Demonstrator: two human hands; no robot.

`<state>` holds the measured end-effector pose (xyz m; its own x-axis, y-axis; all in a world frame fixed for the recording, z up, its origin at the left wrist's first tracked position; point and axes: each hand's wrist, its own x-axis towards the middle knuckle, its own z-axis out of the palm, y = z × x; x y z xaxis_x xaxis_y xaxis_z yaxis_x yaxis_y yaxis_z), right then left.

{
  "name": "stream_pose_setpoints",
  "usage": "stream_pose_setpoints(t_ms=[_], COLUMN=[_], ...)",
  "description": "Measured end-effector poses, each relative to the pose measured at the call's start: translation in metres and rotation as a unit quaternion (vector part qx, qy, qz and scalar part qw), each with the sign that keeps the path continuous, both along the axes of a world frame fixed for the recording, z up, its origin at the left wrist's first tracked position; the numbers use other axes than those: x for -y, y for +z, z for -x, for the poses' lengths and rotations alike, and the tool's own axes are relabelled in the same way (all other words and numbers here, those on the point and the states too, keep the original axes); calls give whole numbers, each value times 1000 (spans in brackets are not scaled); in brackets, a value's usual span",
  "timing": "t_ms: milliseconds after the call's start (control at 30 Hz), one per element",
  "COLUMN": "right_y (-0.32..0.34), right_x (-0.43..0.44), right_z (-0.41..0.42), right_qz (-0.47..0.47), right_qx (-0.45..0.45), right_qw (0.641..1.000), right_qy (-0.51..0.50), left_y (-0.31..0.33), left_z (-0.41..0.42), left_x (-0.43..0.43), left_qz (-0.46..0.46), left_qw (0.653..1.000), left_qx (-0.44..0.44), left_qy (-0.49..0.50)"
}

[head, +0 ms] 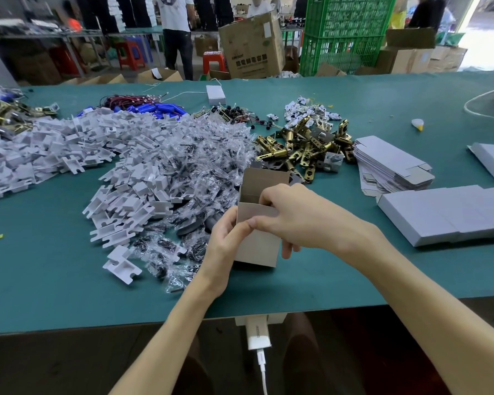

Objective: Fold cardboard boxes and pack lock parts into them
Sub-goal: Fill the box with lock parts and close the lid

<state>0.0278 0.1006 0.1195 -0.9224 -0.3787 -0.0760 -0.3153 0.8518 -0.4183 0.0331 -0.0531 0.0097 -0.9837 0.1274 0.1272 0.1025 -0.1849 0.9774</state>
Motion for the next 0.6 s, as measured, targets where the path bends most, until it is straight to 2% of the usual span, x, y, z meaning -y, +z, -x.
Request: stream_pose_setpoints(t_ms=[200,333,400,500,600], right_y=[5,12,16,14,-5], right_x=[-2,-8,-11,-16,-8], right_z=[-2,-5,-3,12,37], right_qz=[47,107,175,280,332], right_qx=[28,-34,-103,-188,-138], right_qw=[998,993,978,937,924], right_qy=[-5,-18,-39,-89,-129], left_y=[1,0,0,0,0], left_z=[-1,-1,-1,-1,0], left_x=[0,-1,-2,-3,-1], left_qz=[1,16,22,13,-36], left_qw=[1000,1000,1000,999,993], left_qx=[-8,2,4,5,9], left_qy=[1,4,10,48,112])
